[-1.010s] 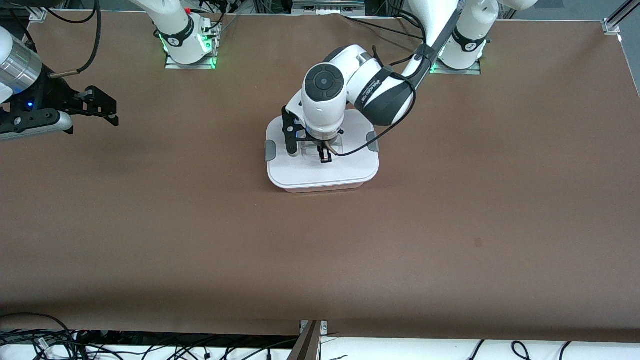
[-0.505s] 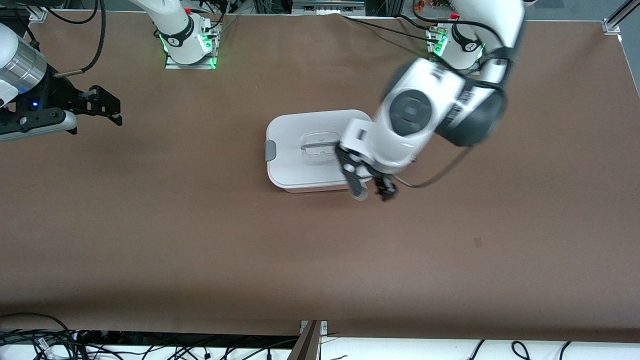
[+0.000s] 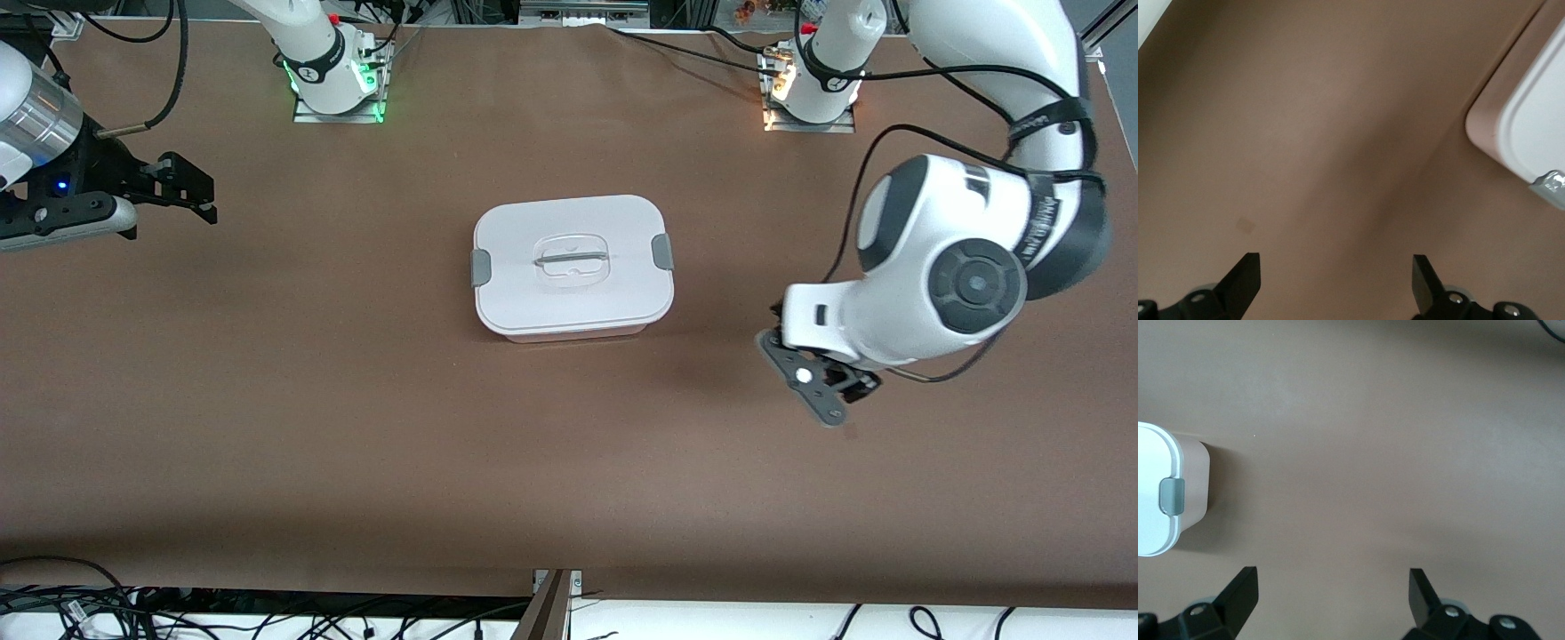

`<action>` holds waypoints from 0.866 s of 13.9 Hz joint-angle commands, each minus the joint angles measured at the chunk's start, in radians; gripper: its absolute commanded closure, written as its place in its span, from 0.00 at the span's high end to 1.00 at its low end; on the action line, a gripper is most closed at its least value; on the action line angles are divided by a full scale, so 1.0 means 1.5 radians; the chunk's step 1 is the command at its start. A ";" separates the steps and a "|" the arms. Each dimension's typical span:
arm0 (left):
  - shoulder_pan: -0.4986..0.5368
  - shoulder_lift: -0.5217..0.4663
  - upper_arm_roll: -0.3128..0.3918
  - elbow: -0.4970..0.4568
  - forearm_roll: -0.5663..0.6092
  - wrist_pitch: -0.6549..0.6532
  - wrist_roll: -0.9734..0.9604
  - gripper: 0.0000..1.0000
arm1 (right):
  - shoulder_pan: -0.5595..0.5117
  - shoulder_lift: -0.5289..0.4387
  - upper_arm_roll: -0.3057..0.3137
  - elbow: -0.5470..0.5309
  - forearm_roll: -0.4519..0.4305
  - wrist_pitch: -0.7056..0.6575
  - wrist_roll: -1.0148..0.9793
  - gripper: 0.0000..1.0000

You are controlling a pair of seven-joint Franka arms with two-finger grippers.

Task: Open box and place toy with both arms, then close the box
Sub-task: 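Release the lid handle and raise the left gripper away from the box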

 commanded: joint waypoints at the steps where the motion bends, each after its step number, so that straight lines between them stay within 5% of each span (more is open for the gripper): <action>1: 0.018 0.008 0.055 0.024 0.008 -0.012 -0.004 1.00 | 0.000 0.006 0.001 0.016 -0.004 0.001 0.005 1.00; 6: 0.115 -0.022 0.059 0.022 0.015 0.008 -0.015 1.00 | -0.001 0.007 0.000 0.016 -0.004 0.001 0.001 1.00; 8: 0.162 -0.056 0.049 0.017 0.008 -0.007 -0.116 1.00 | -0.001 0.007 0.000 0.016 -0.004 0.001 0.001 1.00; 11: 0.236 -0.140 -0.040 -0.032 0.009 -0.096 -0.279 1.00 | -0.002 0.007 -0.001 0.016 -0.004 0.000 0.001 1.00; 12: 0.248 -0.193 -0.064 -0.097 0.010 -0.100 -0.341 1.00 | -0.002 0.007 -0.001 0.015 -0.004 0.000 0.001 1.00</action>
